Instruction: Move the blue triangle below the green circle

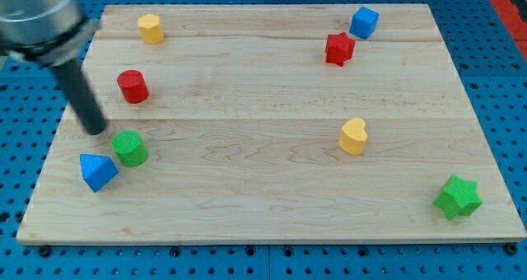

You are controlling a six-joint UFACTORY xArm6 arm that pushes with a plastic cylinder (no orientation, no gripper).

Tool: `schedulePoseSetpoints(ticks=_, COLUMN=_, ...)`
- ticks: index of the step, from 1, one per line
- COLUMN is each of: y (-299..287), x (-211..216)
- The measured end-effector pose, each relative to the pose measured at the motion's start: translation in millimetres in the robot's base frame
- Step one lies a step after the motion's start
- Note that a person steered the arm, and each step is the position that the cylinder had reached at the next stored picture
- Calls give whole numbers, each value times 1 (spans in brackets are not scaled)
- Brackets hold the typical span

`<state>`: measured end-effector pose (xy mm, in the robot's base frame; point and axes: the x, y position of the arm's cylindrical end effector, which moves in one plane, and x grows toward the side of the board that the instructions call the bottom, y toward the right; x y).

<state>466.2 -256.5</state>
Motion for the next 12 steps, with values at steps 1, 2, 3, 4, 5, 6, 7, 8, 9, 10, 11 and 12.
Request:
schedulePoseSetpoints(ticks=1, y=-21, x=27)
schedulePoseSetpoints(ticks=2, y=37, x=45)
schedulePoseSetpoints(ticks=3, y=56, x=62)
schedulePoseSetpoints(ticks=4, y=46, x=86)
schedulePoseSetpoints(ticks=5, y=33, x=100)
schedulePoseSetpoints(ticks=6, y=-3, x=98)
schedulePoseSetpoints(ticks=7, y=-11, x=131)
schedulePoseSetpoints(ticks=8, y=2, x=142)
schedulePoseSetpoints(ticks=9, y=55, x=108)
schedulePoseSetpoints(ticks=10, y=126, x=90)
schedulePoseSetpoints(ticks=11, y=70, x=90)
schedulePoseSetpoints(ticks=12, y=50, x=117)
